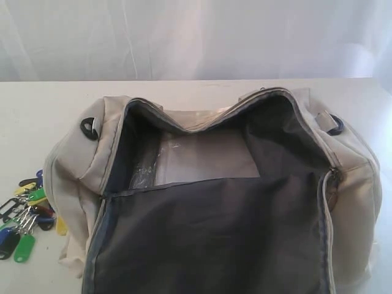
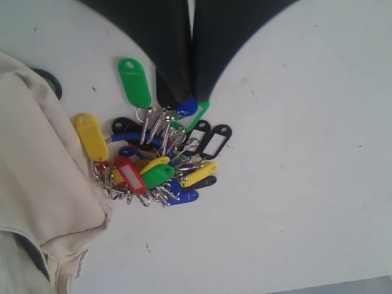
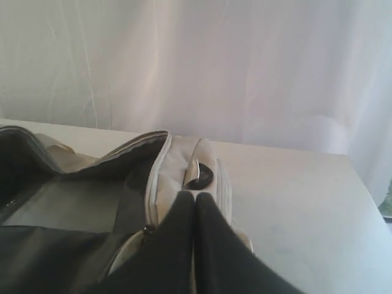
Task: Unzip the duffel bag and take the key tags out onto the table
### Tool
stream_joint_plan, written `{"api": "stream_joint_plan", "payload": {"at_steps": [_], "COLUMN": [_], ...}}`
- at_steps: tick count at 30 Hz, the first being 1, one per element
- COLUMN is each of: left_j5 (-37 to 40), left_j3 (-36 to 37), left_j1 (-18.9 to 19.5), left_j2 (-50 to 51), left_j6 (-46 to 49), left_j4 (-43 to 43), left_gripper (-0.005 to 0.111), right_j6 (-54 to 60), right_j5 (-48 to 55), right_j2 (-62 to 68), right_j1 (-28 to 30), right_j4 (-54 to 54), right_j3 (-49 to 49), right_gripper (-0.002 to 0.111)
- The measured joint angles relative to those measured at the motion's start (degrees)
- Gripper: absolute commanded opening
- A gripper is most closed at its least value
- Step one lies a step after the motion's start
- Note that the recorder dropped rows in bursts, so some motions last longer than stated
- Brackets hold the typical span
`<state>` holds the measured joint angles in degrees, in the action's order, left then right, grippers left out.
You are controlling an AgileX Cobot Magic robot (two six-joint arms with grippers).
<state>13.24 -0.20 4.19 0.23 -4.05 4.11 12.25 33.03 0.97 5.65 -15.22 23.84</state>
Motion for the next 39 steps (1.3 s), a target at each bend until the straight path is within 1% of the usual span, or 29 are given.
{"api": "stream_joint_plan", "payload": {"at_steps": [3,6,10,13,16,24,29,39], "left_j5": [0.00,0.00,0.00,0.00,0.00,0.00,0.00,0.00], "left_j3": [0.00,0.00,0.00,0.00,0.00,0.00,0.00,0.00], "left_j1": [0.00,0.00,0.00,0.00,0.00,0.00,0.00,0.00], "left_j2": [0.00,0.00,0.00,0.00,0.00,0.00,0.00,0.00], "left_j6": [0.00,0.00,0.00,0.00,0.00,0.00,0.00,0.00], "left_j4": [0.00,0.08,0.08,0.08,0.08,0.08,0.08,0.08], "left_gripper": [0.000,0.000,0.000,0.000,0.000,0.000,0.000,0.000], "right_j6": [0.00,0.00,0.00,0.00,0.00,-3.64,-11.62,-12.25], "right_j5": [-3.92,-8.68,-12.90,-14.68,-14.35,-14.48,-14.48,-14.48], "right_j2": [0.00,0.06,-0.39,-0.61,-0.61,-0.61,-0.61,-0.61], "right_j1": [0.00,0.00,0.00,0.00,0.00,0.00,0.00,0.00], "right_j4": [2.33,6.93,10.29,11.08,12.61,15.54,17.51,17.65], "right_j3": [-2.32,-6.27,-13.38,-19.19,-23.18,-23.58,-23.58,-23.58], "right_gripper": [0.000,0.000,0.000,0.000,0.000,0.000,0.000,0.000]}}
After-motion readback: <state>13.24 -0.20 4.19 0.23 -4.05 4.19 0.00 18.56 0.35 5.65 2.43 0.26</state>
